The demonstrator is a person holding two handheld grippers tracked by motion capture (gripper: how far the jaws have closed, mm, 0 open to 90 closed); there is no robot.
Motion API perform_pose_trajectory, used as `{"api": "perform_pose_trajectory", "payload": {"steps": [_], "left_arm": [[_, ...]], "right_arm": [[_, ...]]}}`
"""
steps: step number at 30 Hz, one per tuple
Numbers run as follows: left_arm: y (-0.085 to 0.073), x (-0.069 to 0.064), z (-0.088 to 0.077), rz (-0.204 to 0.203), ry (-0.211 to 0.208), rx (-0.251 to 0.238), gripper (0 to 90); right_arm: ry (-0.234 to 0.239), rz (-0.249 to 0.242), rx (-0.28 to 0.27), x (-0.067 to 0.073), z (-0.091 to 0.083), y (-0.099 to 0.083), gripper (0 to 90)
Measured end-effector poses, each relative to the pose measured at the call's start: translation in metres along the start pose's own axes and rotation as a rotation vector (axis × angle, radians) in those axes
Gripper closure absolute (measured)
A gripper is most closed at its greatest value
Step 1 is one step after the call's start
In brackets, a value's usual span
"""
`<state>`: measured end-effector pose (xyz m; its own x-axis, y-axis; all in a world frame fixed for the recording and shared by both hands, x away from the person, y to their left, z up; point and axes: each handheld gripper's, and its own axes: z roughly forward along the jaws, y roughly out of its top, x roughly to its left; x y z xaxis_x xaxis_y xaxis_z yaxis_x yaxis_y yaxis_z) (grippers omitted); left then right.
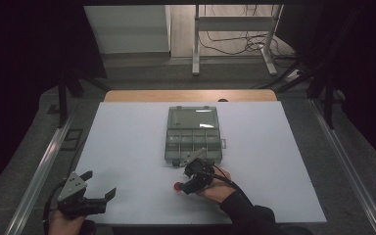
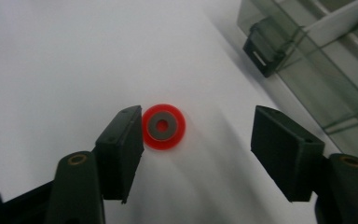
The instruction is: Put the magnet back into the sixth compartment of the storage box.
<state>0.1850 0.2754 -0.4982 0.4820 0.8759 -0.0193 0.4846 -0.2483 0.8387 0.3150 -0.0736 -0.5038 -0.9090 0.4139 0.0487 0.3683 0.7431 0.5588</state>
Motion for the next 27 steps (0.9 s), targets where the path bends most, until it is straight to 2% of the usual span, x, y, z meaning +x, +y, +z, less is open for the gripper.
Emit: {"api": "perform_pose_trajectory", "payload": {"steps": [14, 20, 22, 27], "left_arm": [[0.000, 0.001, 0.000, -0.002, -0.003, -0.005, 1.3], [0.000, 0.000, 0.000, -0.002, -0.003, -0.005, 1.3], [0.000, 0.000, 0.000, -0.001, -0.003, -0.005, 1.3], [0.000, 0.000, 0.000, -0.001, -0.003, -0.004, 1.3]], "right_arm": [[0.048, -0.066, 0.034, 0.010, 0.015, 0.005, 48.1], [0.047, -0.085, 0.049, 0.013, 0.019, 0.006, 53.6], [0.030, -0.102, 0.059, 0.015, 0.021, 0.006, 58.9], [0.031, -0.098, 0.064, 0.015, 0.020, 0.007, 62.1]]}}
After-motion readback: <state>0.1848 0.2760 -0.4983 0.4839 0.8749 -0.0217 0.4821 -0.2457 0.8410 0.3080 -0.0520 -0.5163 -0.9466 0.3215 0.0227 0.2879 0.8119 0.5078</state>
